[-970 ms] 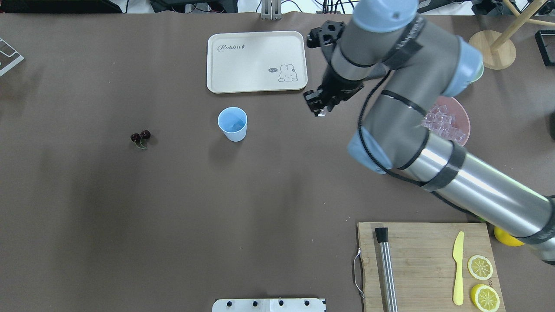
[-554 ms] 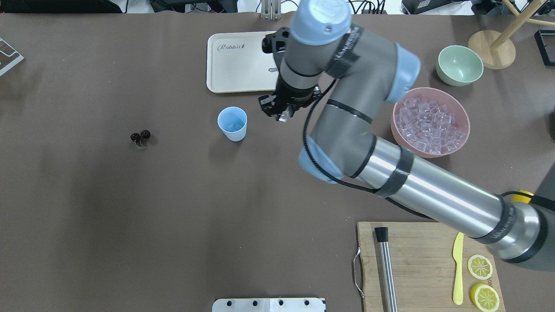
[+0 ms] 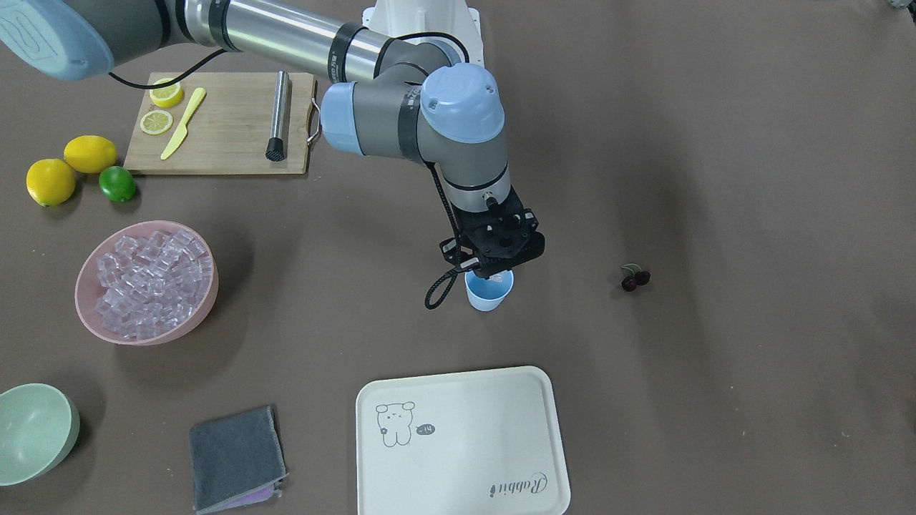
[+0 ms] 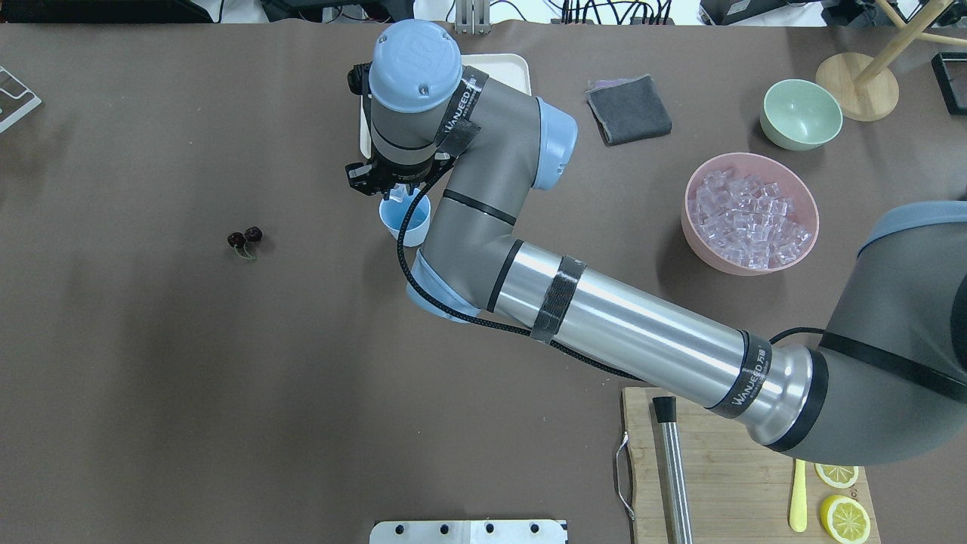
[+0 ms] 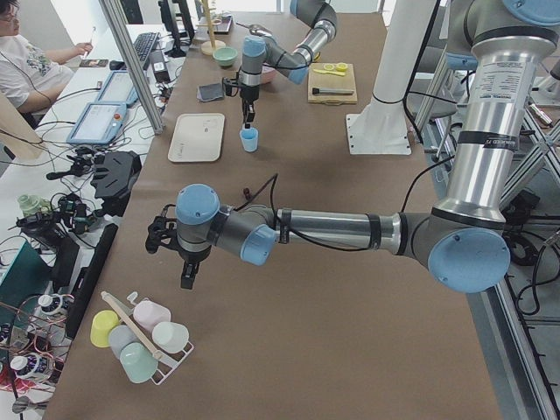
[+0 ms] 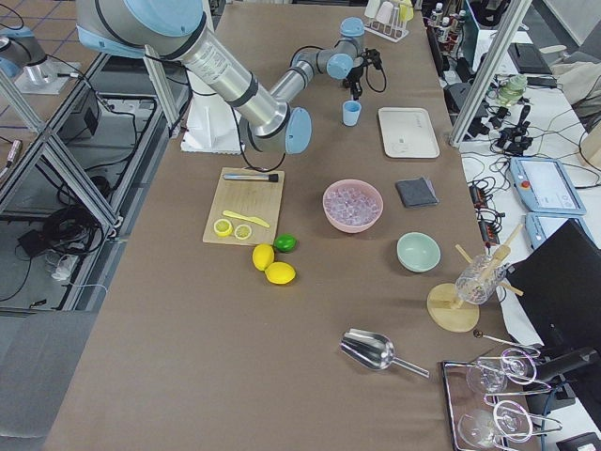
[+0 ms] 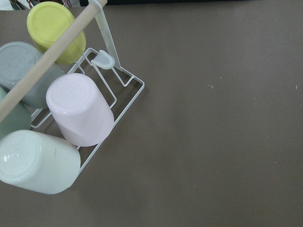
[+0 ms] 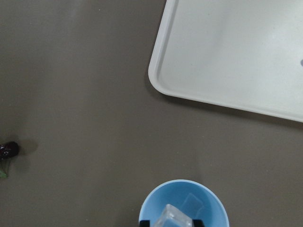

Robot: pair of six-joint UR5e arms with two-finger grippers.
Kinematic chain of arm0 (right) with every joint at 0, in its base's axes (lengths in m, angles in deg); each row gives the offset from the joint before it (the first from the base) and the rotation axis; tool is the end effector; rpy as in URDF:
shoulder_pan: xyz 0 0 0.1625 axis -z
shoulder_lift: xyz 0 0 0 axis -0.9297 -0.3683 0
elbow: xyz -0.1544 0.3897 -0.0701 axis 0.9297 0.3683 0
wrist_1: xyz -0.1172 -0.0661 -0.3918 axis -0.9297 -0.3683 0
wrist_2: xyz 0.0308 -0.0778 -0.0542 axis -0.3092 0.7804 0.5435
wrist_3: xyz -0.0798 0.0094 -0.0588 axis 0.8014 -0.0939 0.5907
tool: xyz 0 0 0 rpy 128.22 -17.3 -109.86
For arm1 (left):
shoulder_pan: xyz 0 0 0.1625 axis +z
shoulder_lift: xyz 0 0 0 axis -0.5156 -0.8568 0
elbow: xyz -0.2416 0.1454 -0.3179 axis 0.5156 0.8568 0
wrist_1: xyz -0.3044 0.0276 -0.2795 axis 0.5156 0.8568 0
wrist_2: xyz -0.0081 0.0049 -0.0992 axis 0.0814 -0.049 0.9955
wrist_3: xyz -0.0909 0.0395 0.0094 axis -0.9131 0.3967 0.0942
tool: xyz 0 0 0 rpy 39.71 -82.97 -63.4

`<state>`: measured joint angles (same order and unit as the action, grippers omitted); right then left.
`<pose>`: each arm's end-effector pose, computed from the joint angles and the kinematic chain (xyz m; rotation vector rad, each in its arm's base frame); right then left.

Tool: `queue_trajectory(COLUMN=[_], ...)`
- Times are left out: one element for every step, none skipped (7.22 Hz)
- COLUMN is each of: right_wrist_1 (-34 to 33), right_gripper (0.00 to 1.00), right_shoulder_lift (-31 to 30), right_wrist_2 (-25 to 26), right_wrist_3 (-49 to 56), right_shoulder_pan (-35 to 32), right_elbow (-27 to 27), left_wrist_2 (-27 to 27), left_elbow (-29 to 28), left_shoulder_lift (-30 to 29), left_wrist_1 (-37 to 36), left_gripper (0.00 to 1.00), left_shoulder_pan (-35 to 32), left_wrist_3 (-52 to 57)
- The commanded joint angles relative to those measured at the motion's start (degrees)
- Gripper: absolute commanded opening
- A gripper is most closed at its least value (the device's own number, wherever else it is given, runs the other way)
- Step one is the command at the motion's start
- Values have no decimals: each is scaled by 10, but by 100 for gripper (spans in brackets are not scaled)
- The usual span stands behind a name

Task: Put ice and cherries in cup
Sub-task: 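Carry the ice cube with the right gripper over the blue cup, then open the right gripper to drop the ice cube into the cup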

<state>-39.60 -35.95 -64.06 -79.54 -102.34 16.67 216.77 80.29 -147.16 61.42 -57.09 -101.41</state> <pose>-0.6196 -0.5393 0.0722 0.3003 -0.9499 -0.1976 -0.0449 -0.5783 0.5928 0.2854 0.8116 -0.0541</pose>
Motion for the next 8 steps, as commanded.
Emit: queue_trajectory(right_wrist_1=[4, 2, 0, -1, -14, -21, -22, -58], right_gripper=[0, 14, 35, 53, 70, 78, 89, 89], right_shoulder_lift=[1, -2, -3, -4, -4, -5, -4, -15], right_wrist_2=[1, 1, 1, 1, 1, 2, 1, -18], right_wrist_3=[-11, -10, -11, -9, -23, -33, -33, -28], right_shoulder_pan=[3, 1, -1, -2, -2, -2, -8, -25], right_elbow=[-1, -1, 0, 0, -1, -1, -5, -43], left_wrist_2=[1, 0, 0, 1, 0, 0, 0, 0], left_elbow=[-1, -1, -1, -1, -1, -2, -6, -6], left_shoulder_lift=[-2, -2, -2, -2, -2, -2, -3, -4], left_wrist_1=[0, 0, 0, 0, 0, 0, 0, 0], left_gripper=[98, 98, 98, 98, 98, 98, 98, 98], left_shoulder_pan=[1, 1, 1, 1, 1, 2, 2, 2], left_wrist_3=[0, 0, 0, 0, 0, 0, 1, 0])
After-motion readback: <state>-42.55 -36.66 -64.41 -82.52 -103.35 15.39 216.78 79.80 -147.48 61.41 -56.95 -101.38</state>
